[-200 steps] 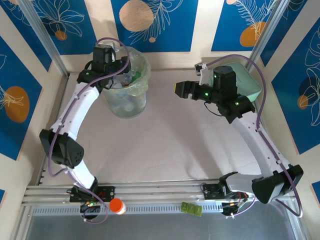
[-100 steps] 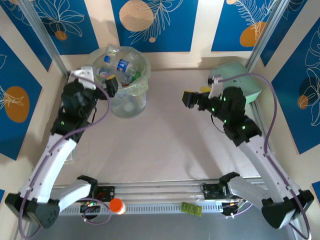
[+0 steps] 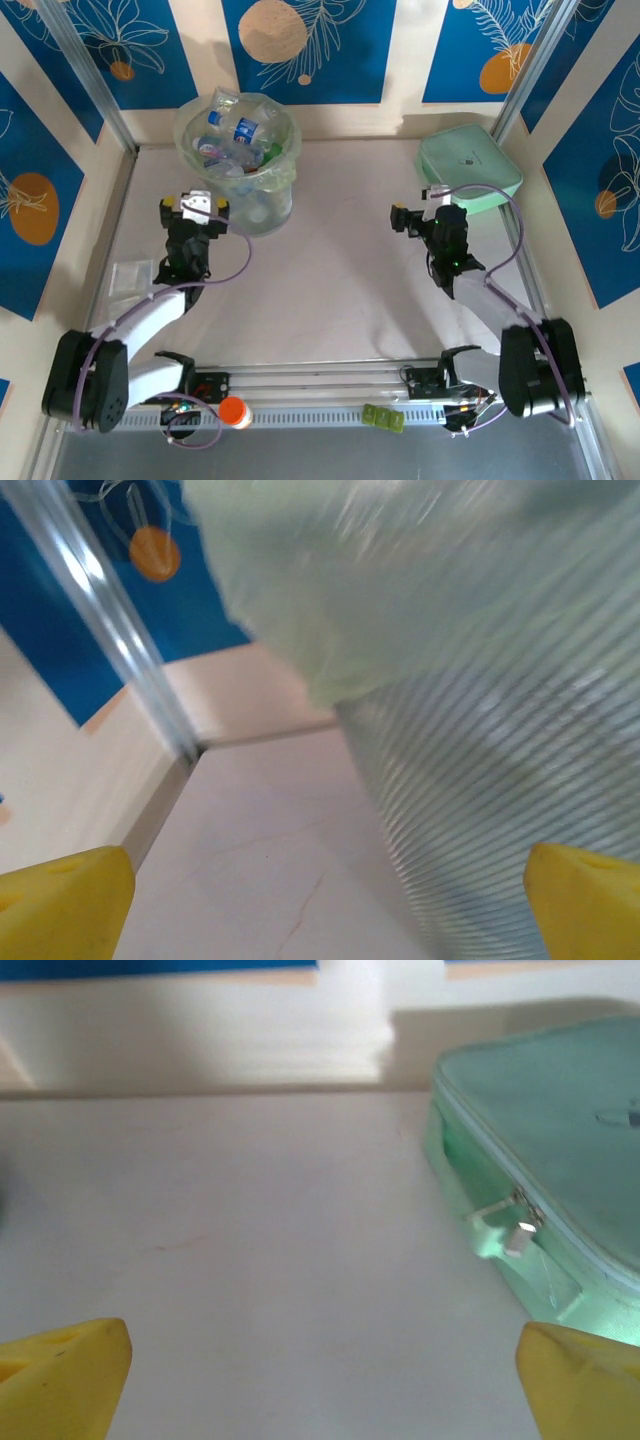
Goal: Put the plastic bottles in the bin
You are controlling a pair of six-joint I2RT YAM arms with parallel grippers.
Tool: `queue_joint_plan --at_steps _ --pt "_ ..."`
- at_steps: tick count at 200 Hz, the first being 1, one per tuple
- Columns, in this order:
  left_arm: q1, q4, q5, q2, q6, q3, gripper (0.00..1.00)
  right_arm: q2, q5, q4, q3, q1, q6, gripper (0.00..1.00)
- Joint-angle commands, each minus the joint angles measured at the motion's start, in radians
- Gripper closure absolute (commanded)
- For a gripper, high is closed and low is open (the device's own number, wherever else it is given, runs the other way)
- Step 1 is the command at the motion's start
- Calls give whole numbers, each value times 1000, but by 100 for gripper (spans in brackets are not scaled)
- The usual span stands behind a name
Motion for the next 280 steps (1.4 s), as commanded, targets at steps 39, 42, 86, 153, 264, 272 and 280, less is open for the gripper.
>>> queue_joint_plan --at_steps 39,42,86,153,264,272,280 --pt "96 38 143 169 -55 -14 1 229 -2 180 -35 -117 38 1" --pt "97 28 141 173 -59 -5 1 234 -15 194 -41 -121 39 1" --pt "129 42 169 187 -154 3 1 258 -103 271 -71 -157 54 1" --pt "153 -23 205 101 -200 -134 1 296 -156 430 -144 -155 25 1" --pt "158 326 249 391 -175 -123 1 298 -162 418 -136 -145 10 1" --pt "158 310 250 387 -177 -123 1 297 -110 423 -140 -137 18 1" --pt "157 323 249 392 -173 -123 1 294 -25 448 -157 -135 52 1"
